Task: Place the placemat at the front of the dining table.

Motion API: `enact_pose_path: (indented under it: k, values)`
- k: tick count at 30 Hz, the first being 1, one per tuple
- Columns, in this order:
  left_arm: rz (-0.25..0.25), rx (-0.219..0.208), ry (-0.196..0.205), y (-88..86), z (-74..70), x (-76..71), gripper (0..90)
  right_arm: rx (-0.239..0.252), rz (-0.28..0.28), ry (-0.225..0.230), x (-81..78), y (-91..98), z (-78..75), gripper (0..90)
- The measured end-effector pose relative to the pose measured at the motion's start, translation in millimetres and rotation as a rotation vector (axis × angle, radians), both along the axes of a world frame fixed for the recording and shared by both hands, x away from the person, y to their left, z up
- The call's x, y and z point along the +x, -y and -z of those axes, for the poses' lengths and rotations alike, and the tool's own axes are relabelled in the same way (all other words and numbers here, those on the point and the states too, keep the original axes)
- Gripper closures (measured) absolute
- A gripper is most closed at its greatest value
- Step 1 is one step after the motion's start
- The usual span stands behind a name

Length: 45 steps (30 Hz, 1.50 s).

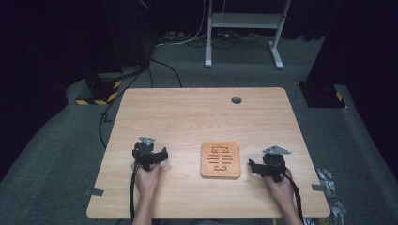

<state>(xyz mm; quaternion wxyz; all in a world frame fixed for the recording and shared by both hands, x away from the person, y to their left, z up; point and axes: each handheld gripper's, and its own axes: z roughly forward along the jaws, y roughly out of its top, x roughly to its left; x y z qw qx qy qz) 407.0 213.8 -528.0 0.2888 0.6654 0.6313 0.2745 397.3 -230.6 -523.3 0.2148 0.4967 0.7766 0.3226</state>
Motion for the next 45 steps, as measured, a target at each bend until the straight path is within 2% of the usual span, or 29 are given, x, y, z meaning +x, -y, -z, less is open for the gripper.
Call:
enact_pose_path:
  k: [17,20,24,32,35,39,41,45]
  values:
    - [0.006,-0.002,-0.001,0.3,-0.1,-1.5,15.8,-0.003,-0.007,0.003,-0.5,0.3,0.1,18.6]
    - [0.006,-0.002,-0.002,0.3,-0.1,-1.6,15.8,-0.003,-0.012,-0.014,-2.6,-0.4,-0.2,13.3]
    - [0.007,-0.002,-0.002,0.2,-0.1,-1.5,15.7,-0.008,0.002,-0.005,-3.5,-1.5,0.6,13.3]
    - [0.006,0.002,-0.002,0.1,-0.3,-1.7,15.8,-0.006,0.016,-0.041,0.4,-8.2,-2.5,15.9]
    - [0.011,0.005,-0.003,0.2,-0.5,-2.1,16.0,0.000,0.033,0.000,6.1,-7.8,0.7,16.4]
    - [0.009,0.002,-0.001,0.6,-0.4,-1.9,16.0,-0.002,0.030,0.003,6.3,-7.5,0.5,17.5]
    - [0.002,-0.002,0.000,1.6,-0.5,-2.0,17.6,0.001,0.013,-0.015,5.9,-7.7,-0.6,17.5]
    - [0.044,-0.059,0.002,12.5,-3.6,-4.4,20.4,0.002,0.012,-0.016,5.7,-7.7,-0.7,17.5]
